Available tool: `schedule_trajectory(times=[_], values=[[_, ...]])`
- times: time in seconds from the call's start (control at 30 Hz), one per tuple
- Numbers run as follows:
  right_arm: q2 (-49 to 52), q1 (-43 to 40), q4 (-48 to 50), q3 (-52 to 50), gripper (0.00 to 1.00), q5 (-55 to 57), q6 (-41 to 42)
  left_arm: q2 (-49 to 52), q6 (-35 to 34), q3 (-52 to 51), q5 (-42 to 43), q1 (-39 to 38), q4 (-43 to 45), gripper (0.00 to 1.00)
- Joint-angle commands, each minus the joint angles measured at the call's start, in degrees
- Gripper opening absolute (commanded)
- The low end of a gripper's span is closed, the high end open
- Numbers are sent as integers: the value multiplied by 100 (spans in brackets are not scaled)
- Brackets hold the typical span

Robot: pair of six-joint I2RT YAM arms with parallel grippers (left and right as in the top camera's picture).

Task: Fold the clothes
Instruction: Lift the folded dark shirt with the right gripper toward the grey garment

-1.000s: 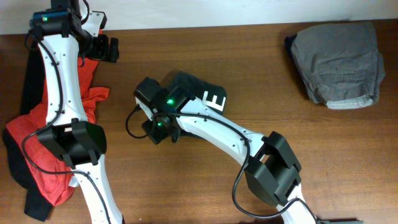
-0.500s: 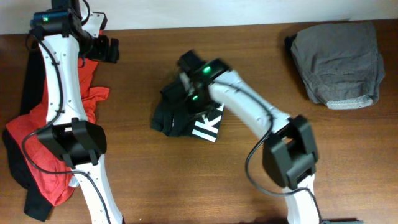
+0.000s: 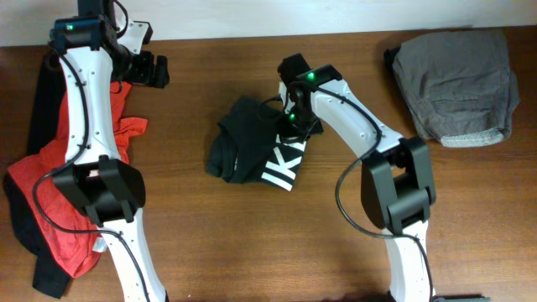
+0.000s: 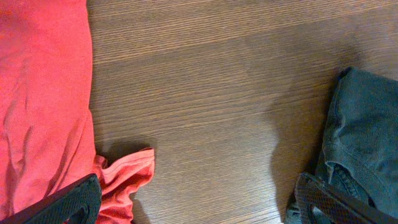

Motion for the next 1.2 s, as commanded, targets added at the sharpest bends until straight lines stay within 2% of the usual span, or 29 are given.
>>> schedule_trajectory(times=[0.0,0.2,0.4,0.43,0.5,0.57,0.63,0.7,0.87,1.03,1.17], values=[[297,-166,103,17,4,-46,-330,9,-11,-37,127,-68,33,99],[531,-623,837,17,4,479,-999,9,-13,-37,127,-136,33,99],[841,-1233,2367,17,4,1696,-2131,9,-13,-37,129,-210,31,99],[870,-1344,2730,17,6,2000,-2308,9,-13,-37,127,-232,31,99],[903,-1537,3309,31,21,2382,-2334,9,-13,-37,127,-289,31,99],[824,-1716,3453,227,63,2404,-2166,9,-13,-37,125,-339,28,99],[682,-1810,3169,588,72,2376,-1836,9,-13,-37,125,-389,33,99],[501,-1838,2306,1252,77,1965,-1766,9,-13,-37,125,-420,50,99],[407,-1709,391,2653,81,1137,-1768,9,-13,-37,125,-444,94,99],[452,-1325,-146,2715,80,1023,-1764,9,-13,-37,72,-442,144,99],[562,-1001,-236,2422,79,1025,-1357,9,-13,-37,-234,-385,136,99]])
